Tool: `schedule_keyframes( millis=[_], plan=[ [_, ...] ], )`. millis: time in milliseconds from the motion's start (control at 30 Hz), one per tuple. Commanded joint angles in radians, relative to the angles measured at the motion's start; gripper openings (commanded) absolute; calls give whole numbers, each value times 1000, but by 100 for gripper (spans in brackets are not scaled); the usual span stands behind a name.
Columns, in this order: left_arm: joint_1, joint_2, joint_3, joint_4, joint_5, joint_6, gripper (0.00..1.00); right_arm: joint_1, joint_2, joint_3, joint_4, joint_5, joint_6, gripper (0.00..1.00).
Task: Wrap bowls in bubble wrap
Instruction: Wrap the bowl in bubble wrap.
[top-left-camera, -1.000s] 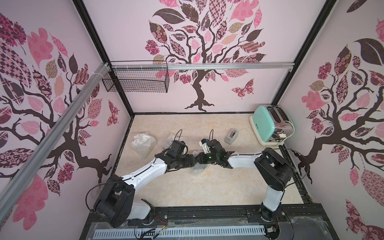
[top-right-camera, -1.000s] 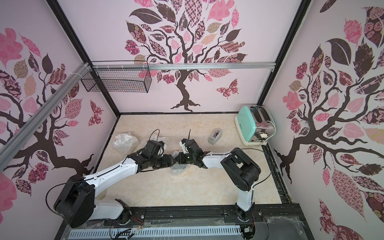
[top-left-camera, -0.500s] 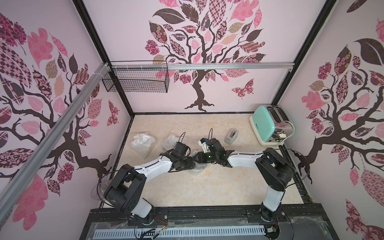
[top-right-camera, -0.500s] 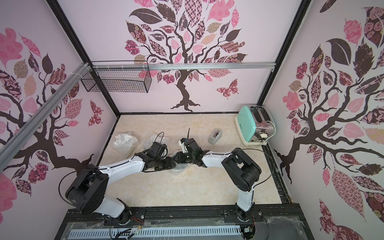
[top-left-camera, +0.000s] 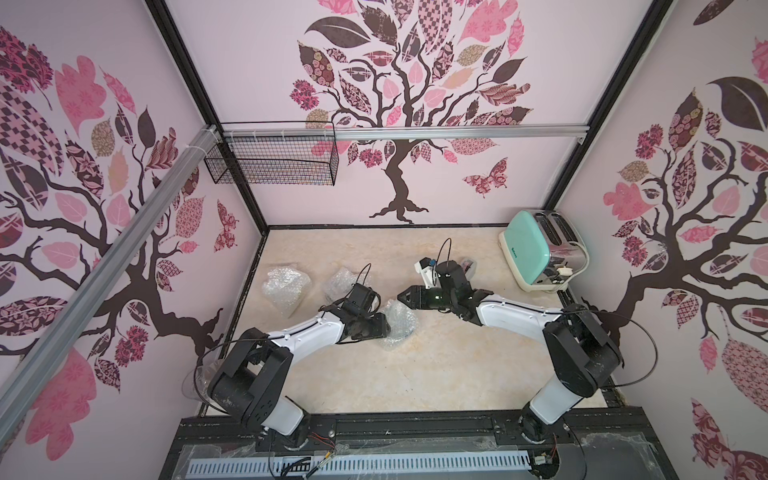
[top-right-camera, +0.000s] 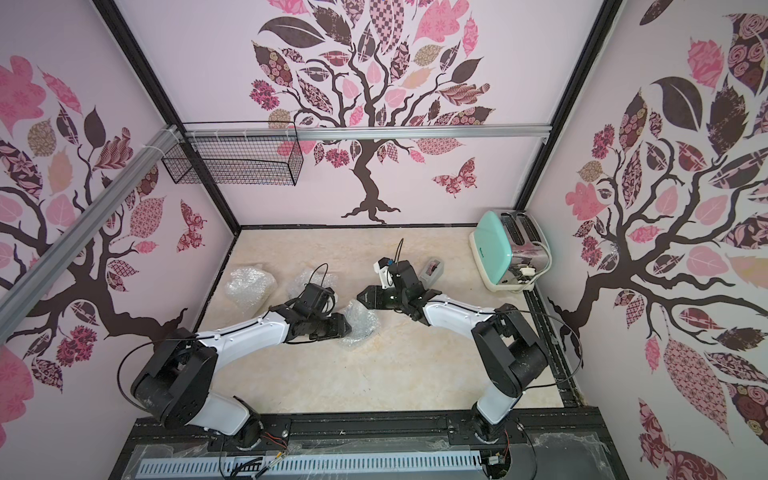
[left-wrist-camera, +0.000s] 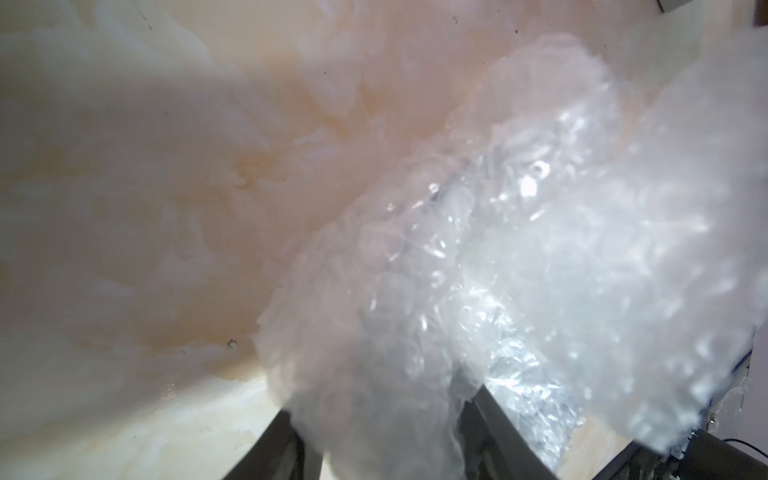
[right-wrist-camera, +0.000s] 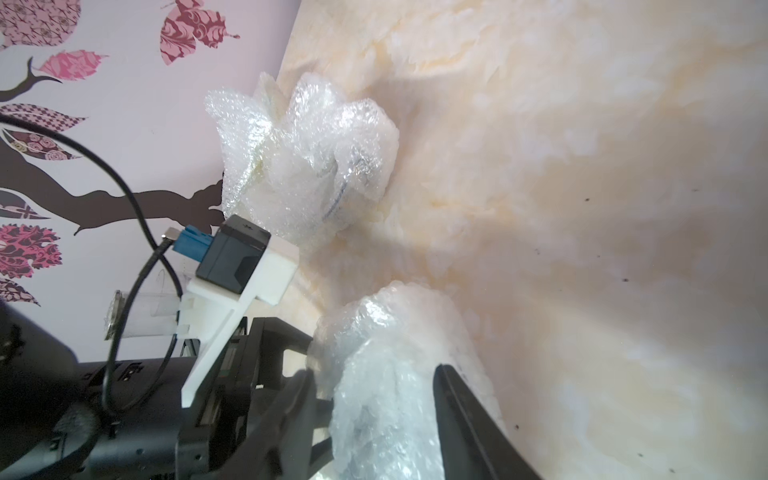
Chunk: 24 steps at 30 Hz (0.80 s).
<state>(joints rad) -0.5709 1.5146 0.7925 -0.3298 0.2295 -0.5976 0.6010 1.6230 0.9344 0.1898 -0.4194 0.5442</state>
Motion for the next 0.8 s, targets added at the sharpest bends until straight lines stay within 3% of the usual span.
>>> schedule_keyframes(
  millis=[0, 167, 233, 600, 767],
  plan=[
    [8, -2, 5, -13, -18, 23, 50, 5, -63, -53, -34, 56, -117, 59],
    [9, -8, 4, -12, -12, 28, 49, 4, -73, -109, -48, 134, -226, 76],
    [9, -10, 2, -10, -8, 29, 49, 5, -40, -85, -85, 123, -243, 78],
    [9, 5, 13, -13, 3, 44, 49, 55, 151, 72, -133, 73, -272, 85],
    [9, 3, 13, -20, -6, 39, 49, 56, 238, 123, -162, 100, -241, 80]
  ],
)
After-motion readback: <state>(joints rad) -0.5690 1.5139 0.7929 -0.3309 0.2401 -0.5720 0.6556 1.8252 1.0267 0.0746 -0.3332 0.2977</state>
